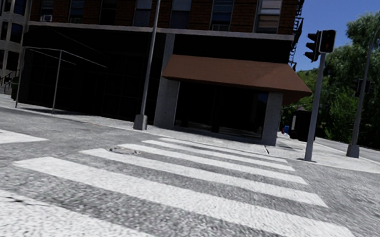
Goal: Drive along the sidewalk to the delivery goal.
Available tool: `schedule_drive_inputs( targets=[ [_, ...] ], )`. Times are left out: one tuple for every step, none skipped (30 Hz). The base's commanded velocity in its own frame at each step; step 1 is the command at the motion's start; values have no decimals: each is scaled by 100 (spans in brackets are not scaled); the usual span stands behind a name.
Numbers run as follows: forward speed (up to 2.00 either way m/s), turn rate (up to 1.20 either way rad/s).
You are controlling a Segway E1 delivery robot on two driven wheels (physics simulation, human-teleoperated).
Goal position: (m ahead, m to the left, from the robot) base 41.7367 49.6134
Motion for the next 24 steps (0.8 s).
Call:
schedule_drive_inputs(
  targets=[
    [155,-30],
    [156,-30],
    [156,-30],
    [156,-30],
    [156,-30],
    [156,-30],
    [156,-30],
    [156,-30],
    [156,-30],
    [156,-30],
    [156,-30],
    [156,-30],
    [156,-30],
    [156,-30],
    [156,-30],
    [156,-30],
    [156,-30],
    [156,-30],
    [156,-30],
    [156,-30],
    [156,-30],
    [156,-30],
    [156,-30],
    [156,-30]
  ],
)
